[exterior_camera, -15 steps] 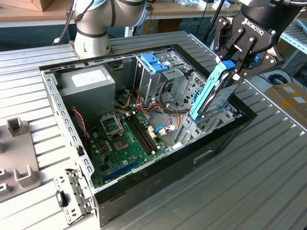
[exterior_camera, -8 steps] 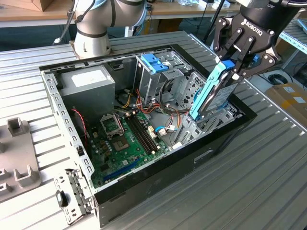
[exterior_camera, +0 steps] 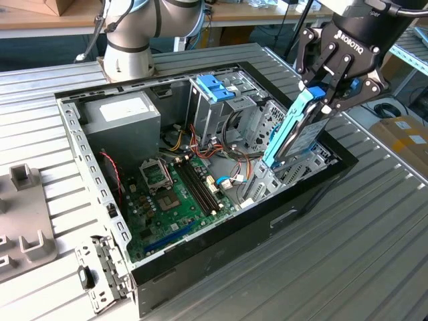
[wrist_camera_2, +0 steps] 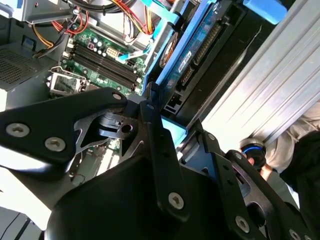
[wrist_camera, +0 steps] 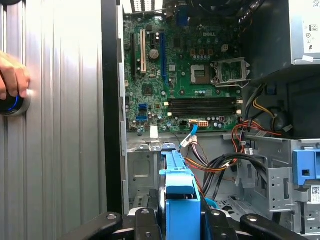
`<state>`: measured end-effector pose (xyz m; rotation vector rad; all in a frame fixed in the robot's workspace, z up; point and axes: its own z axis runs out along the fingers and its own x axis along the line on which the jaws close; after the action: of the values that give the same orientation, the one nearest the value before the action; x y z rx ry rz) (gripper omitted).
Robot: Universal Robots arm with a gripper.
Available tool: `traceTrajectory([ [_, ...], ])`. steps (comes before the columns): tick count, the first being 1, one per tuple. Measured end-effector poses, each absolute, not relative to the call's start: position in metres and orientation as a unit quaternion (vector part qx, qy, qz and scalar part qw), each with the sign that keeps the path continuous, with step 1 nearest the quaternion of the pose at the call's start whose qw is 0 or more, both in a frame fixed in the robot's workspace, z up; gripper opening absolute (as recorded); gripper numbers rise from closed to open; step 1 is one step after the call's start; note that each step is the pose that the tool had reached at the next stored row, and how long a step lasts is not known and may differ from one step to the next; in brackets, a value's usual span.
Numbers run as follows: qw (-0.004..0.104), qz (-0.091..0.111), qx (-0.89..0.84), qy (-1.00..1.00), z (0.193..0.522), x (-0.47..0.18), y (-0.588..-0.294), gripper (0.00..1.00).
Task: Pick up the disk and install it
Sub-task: 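Insert the disk into the insertion slot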
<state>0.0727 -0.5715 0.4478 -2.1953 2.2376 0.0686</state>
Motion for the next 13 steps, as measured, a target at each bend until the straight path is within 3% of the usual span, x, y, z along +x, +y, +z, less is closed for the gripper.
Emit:
traceTrajectory([
  [13, 0.003, 0.022, -0.700, 0.714, 0.4375, 0.0731, -0.5715, 0.37],
])
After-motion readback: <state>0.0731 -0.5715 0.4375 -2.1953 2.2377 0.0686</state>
